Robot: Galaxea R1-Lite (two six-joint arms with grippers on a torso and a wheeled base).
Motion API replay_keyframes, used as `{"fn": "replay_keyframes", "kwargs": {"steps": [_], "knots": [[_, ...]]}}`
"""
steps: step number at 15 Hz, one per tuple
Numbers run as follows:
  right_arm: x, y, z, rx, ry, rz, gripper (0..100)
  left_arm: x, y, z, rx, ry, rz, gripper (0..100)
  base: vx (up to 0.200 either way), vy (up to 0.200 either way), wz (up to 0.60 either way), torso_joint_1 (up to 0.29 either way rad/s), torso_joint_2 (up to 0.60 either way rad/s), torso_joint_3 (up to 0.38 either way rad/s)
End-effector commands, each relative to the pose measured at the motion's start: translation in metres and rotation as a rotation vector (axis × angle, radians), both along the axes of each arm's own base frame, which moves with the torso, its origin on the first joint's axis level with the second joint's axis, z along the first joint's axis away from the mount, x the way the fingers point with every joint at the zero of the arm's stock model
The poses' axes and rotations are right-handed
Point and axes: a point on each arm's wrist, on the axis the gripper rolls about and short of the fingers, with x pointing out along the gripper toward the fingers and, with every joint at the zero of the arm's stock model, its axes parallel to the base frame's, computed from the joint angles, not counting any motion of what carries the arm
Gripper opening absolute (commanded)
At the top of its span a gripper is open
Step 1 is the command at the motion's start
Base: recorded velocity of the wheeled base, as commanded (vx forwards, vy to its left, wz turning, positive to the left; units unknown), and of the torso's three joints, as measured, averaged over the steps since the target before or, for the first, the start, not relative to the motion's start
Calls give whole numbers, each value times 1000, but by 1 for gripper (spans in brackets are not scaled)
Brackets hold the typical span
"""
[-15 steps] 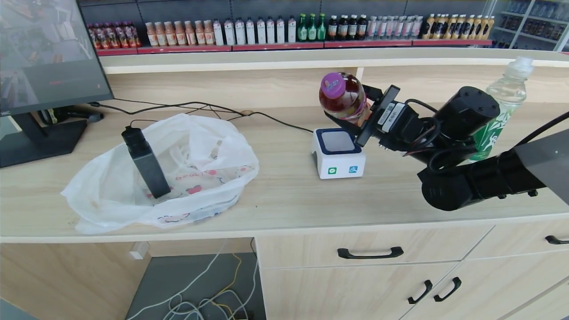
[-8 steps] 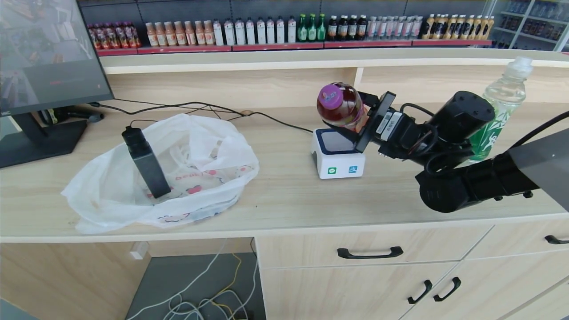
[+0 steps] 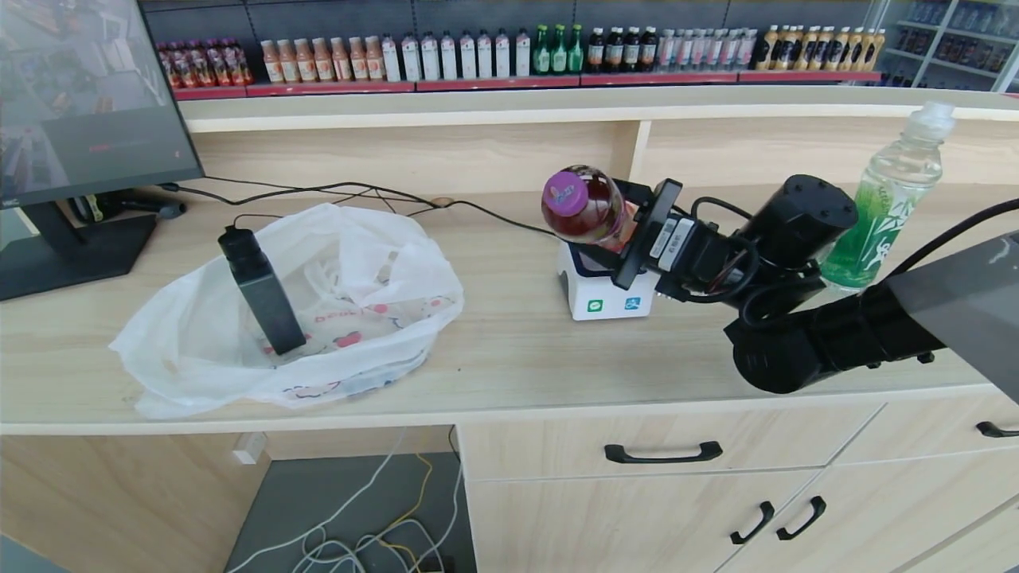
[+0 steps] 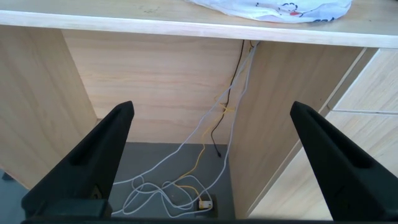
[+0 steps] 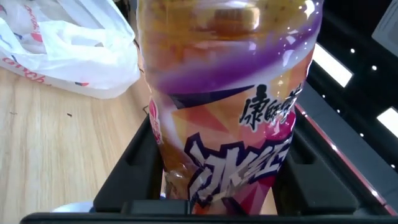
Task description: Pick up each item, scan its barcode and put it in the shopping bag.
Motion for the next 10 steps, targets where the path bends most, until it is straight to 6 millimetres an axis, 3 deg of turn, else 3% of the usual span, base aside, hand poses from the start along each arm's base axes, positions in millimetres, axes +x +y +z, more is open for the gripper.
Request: {"fn": "replay_keyframes", "kwargs": {"steps": [1, 6, 10], "knots": [[0, 0, -8, -11, 18, -3, 0, 0, 0, 0, -1, 0, 1, 100, 0, 0, 0, 0, 0, 0], [-2, -1, -23, -27, 39, -5, 0, 0, 0, 0, -1, 0, 1, 100, 0, 0, 0, 0, 0, 0], [-2, -1, -23, -22, 39, -4, 0, 0, 0, 0, -1, 0, 2, 100, 0, 0, 0, 0, 0, 0]]}}
